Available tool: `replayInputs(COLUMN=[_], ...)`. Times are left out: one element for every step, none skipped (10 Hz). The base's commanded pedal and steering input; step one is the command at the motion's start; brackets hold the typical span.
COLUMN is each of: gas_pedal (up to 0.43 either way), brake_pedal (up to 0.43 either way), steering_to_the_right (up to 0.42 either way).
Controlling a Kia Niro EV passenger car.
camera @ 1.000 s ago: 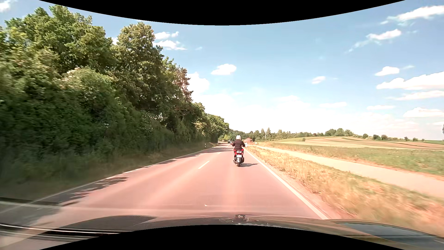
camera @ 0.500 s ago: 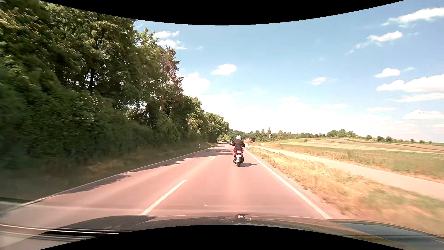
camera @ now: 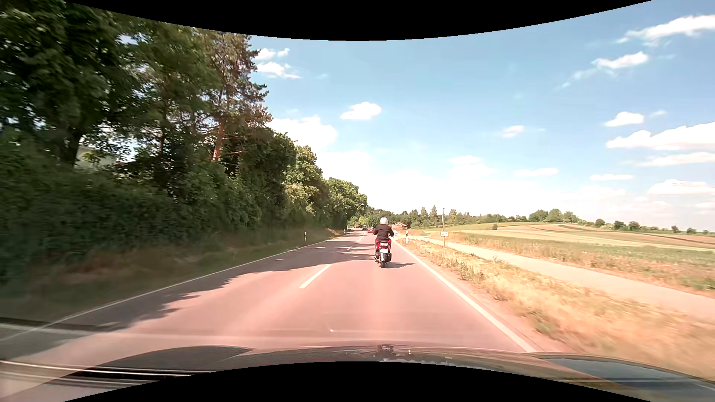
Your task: Follow the waypoints while adhering to traffic rules and regulations
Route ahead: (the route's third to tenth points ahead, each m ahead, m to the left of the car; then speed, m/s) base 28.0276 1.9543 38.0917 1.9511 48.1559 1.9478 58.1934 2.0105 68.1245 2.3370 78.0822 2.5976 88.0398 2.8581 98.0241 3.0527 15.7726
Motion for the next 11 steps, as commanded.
replayInputs(gas_pedal=[0.248, 0.248, 0.248, 0.248, 0.22, 0.209, 0.197, 0.189, 0.177, 0.157, 0.15], brake_pedal=[0.012, 0.012, 0.012, 0.012, 0.012, 0.012, 0.012, 0.012, 0.012, 0.012, 0.012], steering_to_the_right=[0.002, 0.002, 0.001, 0.001, 0.001, 0.001, 0.001, 0.001, 0.0, -0.002, -0.003])
